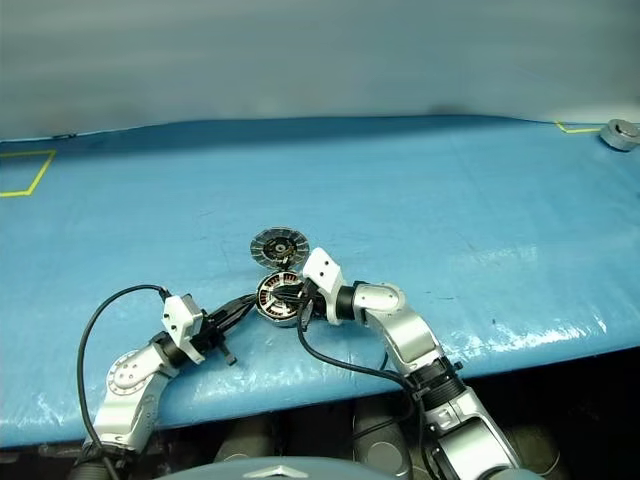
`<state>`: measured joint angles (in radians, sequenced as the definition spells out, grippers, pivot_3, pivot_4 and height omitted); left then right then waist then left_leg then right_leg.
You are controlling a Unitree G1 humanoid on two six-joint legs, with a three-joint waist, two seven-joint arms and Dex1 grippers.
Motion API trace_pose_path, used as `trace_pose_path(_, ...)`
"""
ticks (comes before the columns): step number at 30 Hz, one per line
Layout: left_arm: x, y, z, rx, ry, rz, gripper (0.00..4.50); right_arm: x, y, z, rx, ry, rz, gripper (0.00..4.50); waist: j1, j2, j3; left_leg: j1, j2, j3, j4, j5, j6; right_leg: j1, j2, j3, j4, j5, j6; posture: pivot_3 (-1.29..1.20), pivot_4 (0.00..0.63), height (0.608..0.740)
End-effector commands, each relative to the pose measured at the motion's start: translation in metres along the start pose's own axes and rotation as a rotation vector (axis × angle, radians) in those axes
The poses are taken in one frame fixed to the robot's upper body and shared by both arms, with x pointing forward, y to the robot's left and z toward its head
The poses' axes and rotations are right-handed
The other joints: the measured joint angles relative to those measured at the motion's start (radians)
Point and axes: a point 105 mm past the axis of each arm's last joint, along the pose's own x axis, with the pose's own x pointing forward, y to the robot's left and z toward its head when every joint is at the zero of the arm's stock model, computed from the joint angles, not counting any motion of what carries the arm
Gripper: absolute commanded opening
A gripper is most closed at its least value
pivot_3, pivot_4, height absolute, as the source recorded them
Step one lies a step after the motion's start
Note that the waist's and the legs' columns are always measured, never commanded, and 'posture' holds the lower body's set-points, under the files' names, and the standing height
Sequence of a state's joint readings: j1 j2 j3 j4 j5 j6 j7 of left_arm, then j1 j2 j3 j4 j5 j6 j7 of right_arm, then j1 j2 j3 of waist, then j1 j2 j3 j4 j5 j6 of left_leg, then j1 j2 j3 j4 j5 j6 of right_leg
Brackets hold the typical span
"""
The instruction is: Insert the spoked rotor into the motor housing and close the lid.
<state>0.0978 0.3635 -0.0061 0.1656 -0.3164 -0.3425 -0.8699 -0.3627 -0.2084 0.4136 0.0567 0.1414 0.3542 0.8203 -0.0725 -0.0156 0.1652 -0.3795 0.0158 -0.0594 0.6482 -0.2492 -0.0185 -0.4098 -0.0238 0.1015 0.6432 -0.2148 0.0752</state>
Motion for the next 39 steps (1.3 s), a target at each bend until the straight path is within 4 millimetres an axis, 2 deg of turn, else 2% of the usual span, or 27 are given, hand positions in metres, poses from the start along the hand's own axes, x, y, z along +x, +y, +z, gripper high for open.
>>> trace_pose_path(1, -0.002, 0.003, 0.006, 0.025, -0.026, 0.018, 0.0, -0.004, 0.007, -0.044, 0.024, 0.182, -0.007, 0.05, 0.0, 0.0, -0.003, 0.001, 0.0, 0.0, 0.0, 0.0, 0.0, 0.001, 0.0, 0.0, 0.0, 0.0, -0.001, 0.0, 0.15, 0.74)
trace_pose_path(5, -0.002, 0.003, 0.006, 0.022, -0.027, 0.019, 0.0, -0.013, 0.003, -0.035, -0.007, 0.15, -0.035, 0.05, 0.004, -0.001, -0.006, 0.001, 0.0, 0.0, 0.0, 0.0, 0.0, 0.001, 0.0, 0.0, 0.0, 0.0, -0.001, 0.0, 0.15, 0.74)
trace_pose_path(7, -0.003, 0.002, 0.006, 0.019, -0.029, 0.021, 0.0, -0.017, 0.003, -0.012, -0.005, 0.04, -0.031, 0.05, 0.006, -0.001, -0.006, 0.001, 0.0, 0.0, 0.0, 0.0, 0.0, 0.001, 0.0, 0.0, -0.001, 0.0, -0.001, 0.0, 0.15, 0.74)
trace_pose_path(9, -0.003, 0.002, 0.006, 0.018, -0.031, 0.022, 0.0, -0.026, 0.0, 0.021, 0.007, -0.111, -0.042, 0.05, 0.009, -0.001, -0.005, -0.001, -0.001, 0.0, 0.0, 0.0, 0.0, 0.0, -0.001, 0.0, -0.001, 0.0, -0.001, 0.0, 0.15, 0.74)
trace_pose_path(11, -0.003, 0.002, 0.006, 0.017, -0.032, 0.025, 0.0, -0.04, -0.009, 0.047, 0.004, -0.217, -0.089, 0.05, 0.009, -0.001, -0.003, -0.005, -0.001, 0.0, 0.0, 0.0, 0.0, -0.004, -0.001, 0.0, -0.001, 0.0, 0.0, 0.0, 0.15, 0.74)
trace_pose_path(12, -0.004, 0.002, 0.006, 0.016, -0.032, 0.026, 0.0, -0.048, -0.016, 0.053, -0.002, -0.239, -0.129, 0.05, 0.008, -0.001, -0.003, -0.006, -0.001, 0.0, 0.0, 0.0, 0.0, -0.004, -0.001, 0.0, -0.001, 0.0, 0.0, 0.0, 0.15, 0.74)
trace_pose_path(13, -0.004, 0.002, 0.006, 0.015, -0.033, 0.027, 0.0, -0.053, -0.02, 0.057, -0.004, -0.249, -0.155, 0.05, 0.007, -0.001, -0.003, -0.006, -0.001, 0.0, 0.0, 0.0, 0.0, -0.005, -0.001, 0.0, -0.001, 0.0, 0.0, 0.0, 0.15, 0.74)
trace_pose_path(15, -0.004, 0.002, 0.006, 0.013, -0.034, 0.032, 0.0, -0.07, -0.048, 0.057, -0.029, -0.226, -0.306, 0.05, 0.008, -0.001, -0.002, -0.006, -0.001, -0.001, 0.0, 0.0, 0.0, -0.004, -0.001, 0.0, -0.001, 0.0, 0.0, 0.0, 0.15, 0.74)
trace_pose_path(17, -0.005, 0.002, 0.006, 0.009, -0.035, 0.036, 0.0, -0.088, -0.08, 0.048, -0.02, -0.162, -0.475, 0.05, 0.008, -0.001, -0.002, -0.005, -0.001, 0.0, 0.0, 0.0, 0.0, -0.004, -0.001, 0.0, -0.001, 0.0, 0.0, 0.0, 0.15, 0.74)
trace_pose_path(20, -0.004, 0.002, 0.005, 0.004, -0.038, 0.039, 0.0, -0.099, -0.108, 0.029, 0.003, -0.063, -0.612, 0.05, 0.009, -0.001, -0.002, -0.005, -0.001, 0.0, 0.0, 0.0, 0.0, -0.004, -0.001, 0.0, -0.002, 0.0, 0.0, 0.0, 0.15, 0.74)
trace_pose_path(22, -0.003, 0.002, 0.005, 0.001, -0.043, 0.042, 0.0, -0.095, -0.117, 0.021, 0.024, -0.043, -0.613, 0.05, 0.006, -0.001, -0.002, -0.006, -0.001, 0.0, -0.001, 0.0, 0.0, -0.005, -0.001, 0.0, -0.002, 0.0, 0.0, 0.0, 0.15, 0.74)
trace_pose_path(25, -0.003, 0.004, 0.006, 0.001, -0.048, 0.053, 0.0, -0.073, -0.121, 0.021, 0.062, -0.063, -0.512, 0.05, 0.001, -0.001, -0.001, -0.005, 0.0, 0.0, -0.002, 0.0, 0.0, -0.005, 0.0, 0.0, -0.001, 0.0, 0.0, 0.0, 0.15, 0.74)
trace_pose_path(27, -0.003, 0.005, 0.006, 0.003, -0.052, 0.061, 0.0, -0.061, -0.122, 0.025, 0.061, -0.072, -0.448, 0.05, -0.003, 0.001, 0.0, -0.005, 0.0, 0.0, -0.002, 0.0, 0.0, -0.005, 0.0, 0.0, -0.001, 0.001, 0.0, 0.0, 0.15, 0.74)
trace_pose_path(29, -0.004, 0.005, 0.007, 0.005, -0.055, 0.067, 0.0, -0.044, -0.119, 0.043, 0.05, -0.12, -0.352, 0.05, -0.004, 0.001, 0.001, -0.005, -0.001, 0.0, -0.001, 0.0, 0.0, -0.005, 0.0, 0.0, -0.001, 0.001, 0.001, 0.0, 0.15, 0.74)
trace_pose_path(33, -0.009, 0.005, 0.008, 0.009, -0.053, 0.084, 0.0, -0.02, -0.107, 0.076, 0.011, -0.19, -0.174, 0.05, -0.006, 0.002, 0.001, -0.005, -0.001, 0.0, -0.002, 0.0, 0.0, -0.005, 0.0, 0.0, -0.001, 0.003, 0.003, 0.0, 0.15, 0.74)
trace_pose_path(36, -0.014, 0.005, 0.008, 0.009, -0.049, 0.098, 0.0, -0.01, -0.09, 0.084, -0.007, -0.197, -0.048, 0.05, -0.002, 0.002, 0.001, -0.005, -0.001, -0.001, -0.002, 0.0, 0.0, -0.005, 0.0, -0.001, -0.001, 0.005, -0.001, 0.0, 0.15, 0.74)
trace_pose_path(39, -0.022, 0.009, 0.008, 0.013, -0.047, 0.141, 0.0, -0.009, -0.061, 0.084, -0.019, -0.204, 0.114, 0.05, 0.003, 0.002, 0.001, -0.006, -0.001, -0.002, -0.003, -0.001, 0.0, -0.005, -0.001, -0.002, -0.001, 0.004, -0.002, 0.0, 0.15, 0.74)
